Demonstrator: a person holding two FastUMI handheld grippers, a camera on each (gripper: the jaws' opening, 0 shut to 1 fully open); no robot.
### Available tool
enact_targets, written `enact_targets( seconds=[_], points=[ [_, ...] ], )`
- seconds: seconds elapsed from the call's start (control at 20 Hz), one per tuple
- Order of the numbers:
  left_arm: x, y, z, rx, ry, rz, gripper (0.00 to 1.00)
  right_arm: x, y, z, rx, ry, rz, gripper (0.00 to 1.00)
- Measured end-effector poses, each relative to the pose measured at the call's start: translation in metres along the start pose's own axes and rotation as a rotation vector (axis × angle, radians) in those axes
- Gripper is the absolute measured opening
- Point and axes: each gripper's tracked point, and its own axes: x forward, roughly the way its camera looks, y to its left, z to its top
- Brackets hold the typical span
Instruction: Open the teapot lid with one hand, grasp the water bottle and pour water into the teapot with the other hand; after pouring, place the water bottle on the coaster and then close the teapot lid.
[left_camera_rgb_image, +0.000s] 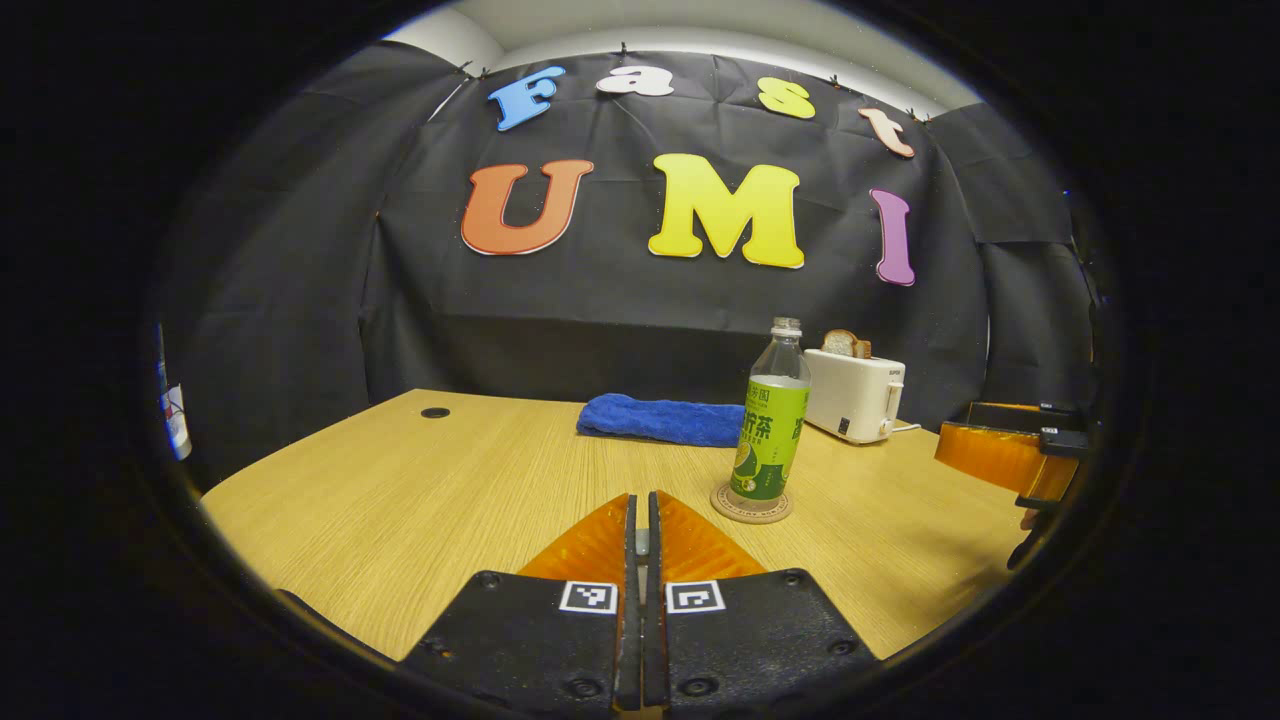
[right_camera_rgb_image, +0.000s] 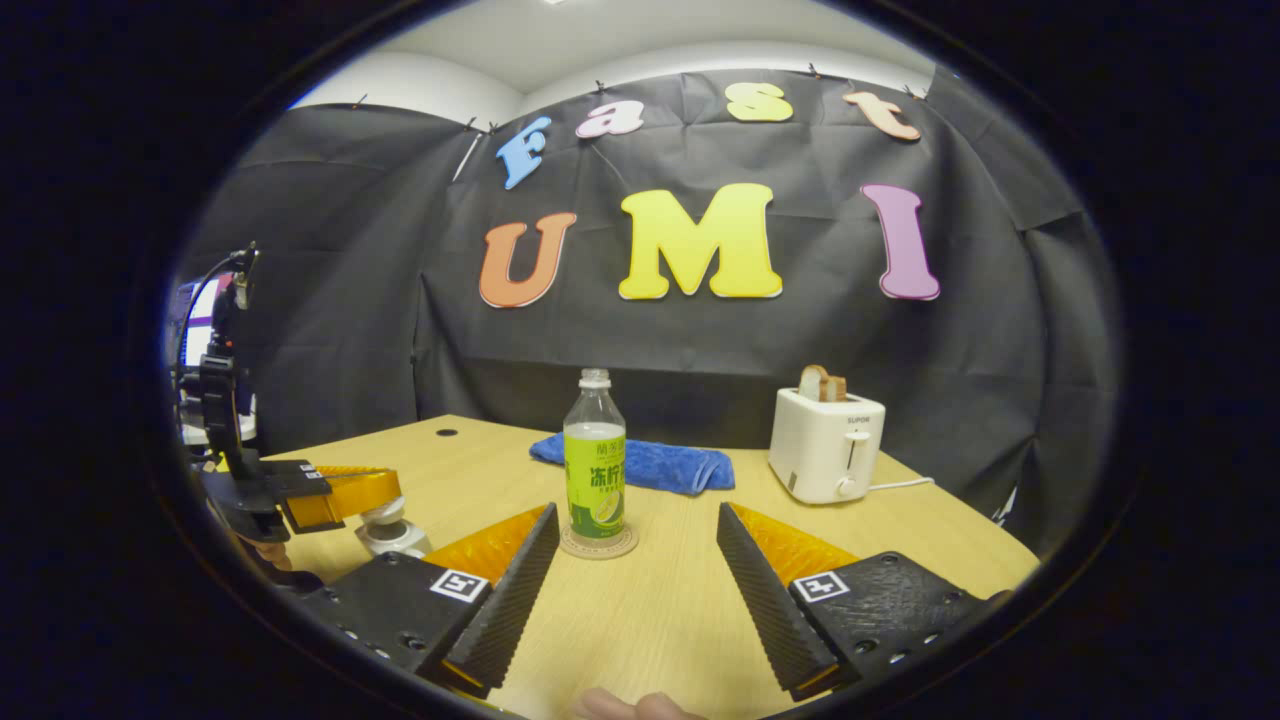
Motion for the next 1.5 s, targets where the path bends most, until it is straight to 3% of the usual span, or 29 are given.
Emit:
enact_targets(
  seconds=[0.4, 0.95, 1.1, 1.2, 1.35, 1.5],
  points=[
    [-0.004, -0.009, -0.008, 0.076, 0.008, 0.04, 0.04, -0.002, -0.003, -0.002, -0.005, -0.001, -0.002, 0.95],
    [0.002, -0.008, -0.02, 0.079, 0.035, 0.132, 0.04, -0.004, 0.009, -0.005, -0.012, 0.001, 0.028, 0.95],
    [0.001, -0.016, -0.02, 0.077, 0.044, 0.092, 0.17, -0.004, 0.008, -0.006, -0.003, 0.01, 0.024, 0.95],
    [0.0, -0.011, -0.02, 0.074, 0.059, 0.106, 0.34, -0.005, 0.008, -0.005, -0.001, 0.015, 0.018, 0.95],
    [-0.003, 0.001, -0.019, 0.06, 0.082, 0.148, 0.48, -0.01, 0.009, 0.0, -0.006, 0.009, 0.001, 0.95],
    [-0.01, -0.004, -0.011, 0.018, 0.117, 0.112, 0.61, -0.02, 0.01, 0.01, 0.004, 0.001, -0.015, 0.95]
  ],
)
